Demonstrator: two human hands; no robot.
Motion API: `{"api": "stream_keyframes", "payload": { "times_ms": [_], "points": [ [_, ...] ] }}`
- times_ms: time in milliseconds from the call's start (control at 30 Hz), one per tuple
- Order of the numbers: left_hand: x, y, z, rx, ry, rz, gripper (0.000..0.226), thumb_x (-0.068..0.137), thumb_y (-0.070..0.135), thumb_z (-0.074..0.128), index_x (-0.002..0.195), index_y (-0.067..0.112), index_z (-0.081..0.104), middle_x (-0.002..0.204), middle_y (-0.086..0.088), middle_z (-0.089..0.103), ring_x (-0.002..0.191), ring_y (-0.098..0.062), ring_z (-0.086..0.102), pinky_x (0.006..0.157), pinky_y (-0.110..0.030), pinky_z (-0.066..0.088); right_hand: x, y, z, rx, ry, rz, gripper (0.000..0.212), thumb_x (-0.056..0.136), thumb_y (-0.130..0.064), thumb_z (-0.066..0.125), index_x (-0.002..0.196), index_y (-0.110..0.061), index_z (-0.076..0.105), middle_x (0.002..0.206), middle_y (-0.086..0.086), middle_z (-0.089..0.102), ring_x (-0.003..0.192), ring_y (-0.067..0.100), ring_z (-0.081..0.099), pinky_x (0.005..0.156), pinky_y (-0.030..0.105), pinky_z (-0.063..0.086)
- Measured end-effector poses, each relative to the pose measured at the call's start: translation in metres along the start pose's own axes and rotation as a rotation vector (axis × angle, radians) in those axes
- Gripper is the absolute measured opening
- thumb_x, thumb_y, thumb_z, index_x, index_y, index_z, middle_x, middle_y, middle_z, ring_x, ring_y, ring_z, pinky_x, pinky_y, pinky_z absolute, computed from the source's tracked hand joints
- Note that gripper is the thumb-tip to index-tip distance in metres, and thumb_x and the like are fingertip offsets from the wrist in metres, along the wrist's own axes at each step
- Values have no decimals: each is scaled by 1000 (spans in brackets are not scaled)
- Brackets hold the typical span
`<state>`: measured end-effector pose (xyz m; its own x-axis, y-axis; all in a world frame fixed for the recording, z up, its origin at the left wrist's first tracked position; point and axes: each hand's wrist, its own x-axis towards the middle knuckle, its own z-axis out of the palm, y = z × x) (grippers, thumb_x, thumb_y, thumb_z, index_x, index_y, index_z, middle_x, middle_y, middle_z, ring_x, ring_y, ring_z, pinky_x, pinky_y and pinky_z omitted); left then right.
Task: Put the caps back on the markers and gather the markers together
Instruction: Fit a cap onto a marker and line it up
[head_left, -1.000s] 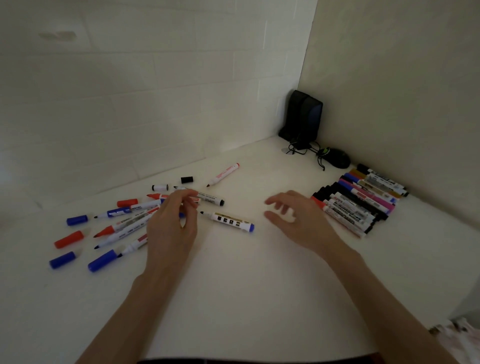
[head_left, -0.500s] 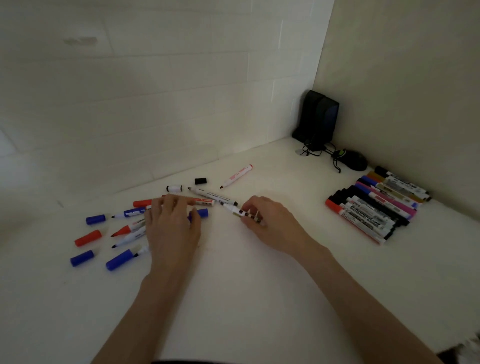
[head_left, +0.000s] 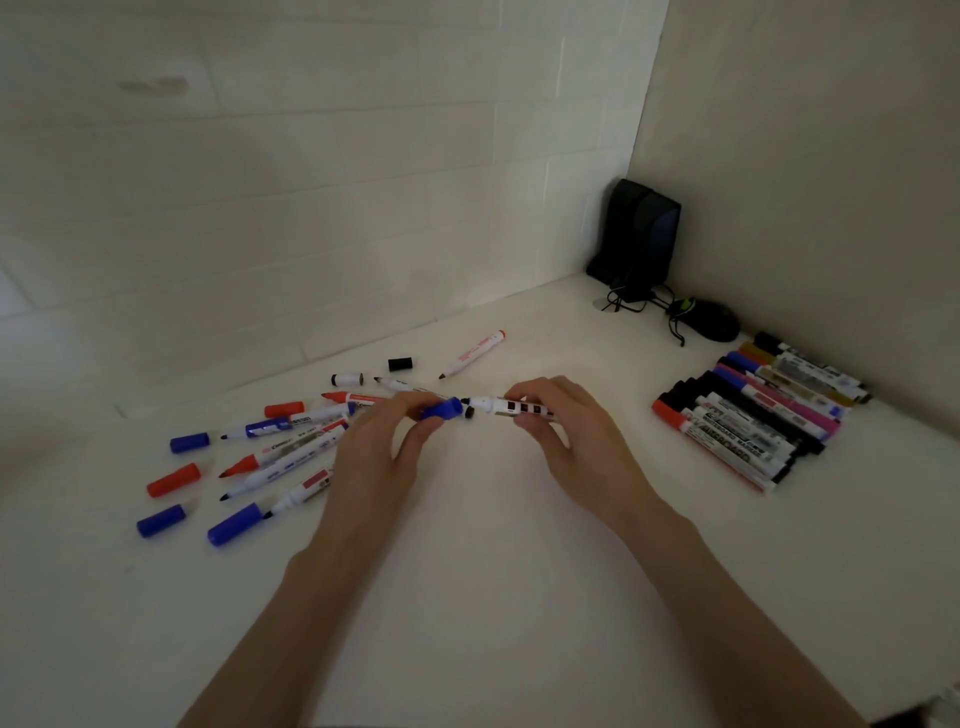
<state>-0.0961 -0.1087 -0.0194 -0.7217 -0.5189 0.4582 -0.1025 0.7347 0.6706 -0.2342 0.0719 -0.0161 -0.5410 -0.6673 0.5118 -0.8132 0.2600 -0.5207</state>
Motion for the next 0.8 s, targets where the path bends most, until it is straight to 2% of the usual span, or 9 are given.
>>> {"api": "stream_keyframes", "payload": {
  "times_ms": [100,167,333,467,633,700,800],
  "points": [
    [-3,6,-1,-29,-19,-2,22,96,26,59,117,29,66,100,19,64,84,20,47,70,-2,33,0,-4,-1,-51,64,-67,18,102,-23,53,117,-26,62,101,-8,56,90,15,51,78,37,47],
    [-4,6,-1,-16,-20,2,23,95,24,60,117,28,65,98,18,62,84,23,45,70,0,33,0,-5,-1,-109,82,-104,18,102,-20,55,116,-22,64,101,-6,58,88,17,51,76,37,46],
    [-4,4,1,10,-47,55,23,95,26,59,117,28,64,101,17,62,89,14,50,70,-2,36,1,-8,-1,-221,88,-177,18,101,-20,54,114,-21,66,97,-3,55,83,17,47,73,37,43],
    [-5,5,2,-43,-61,52,19,98,26,54,115,31,60,96,27,58,88,7,57,68,-9,43,0,-10,-3,-216,49,-165,22,103,-26,49,118,-25,65,95,-3,55,82,18,48,73,34,42],
    [-6,2,4,-79,-136,43,17,101,27,47,114,30,58,87,21,65,79,-3,64,65,-12,47,1,-9,-9,-273,-32,-161,26,103,-34,42,119,-29,62,84,-5,53,77,18,46,71,40,42],
    [-6,1,5,-51,-141,63,18,100,29,47,115,33,56,86,23,63,80,-3,62,66,-9,45,1,-5,-11,-266,-33,-166,25,103,-34,44,118,-29,62,85,-5,53,78,18,46,70,41,42],
    [-5,-1,7,-66,-152,69,22,98,35,46,117,32,58,88,17,66,81,-5,63,69,-13,48,1,-5,-10,-243,-23,-173,21,102,-29,50,118,-27,64,88,-4,54,80,19,46,71,39,43]
  ]
}}
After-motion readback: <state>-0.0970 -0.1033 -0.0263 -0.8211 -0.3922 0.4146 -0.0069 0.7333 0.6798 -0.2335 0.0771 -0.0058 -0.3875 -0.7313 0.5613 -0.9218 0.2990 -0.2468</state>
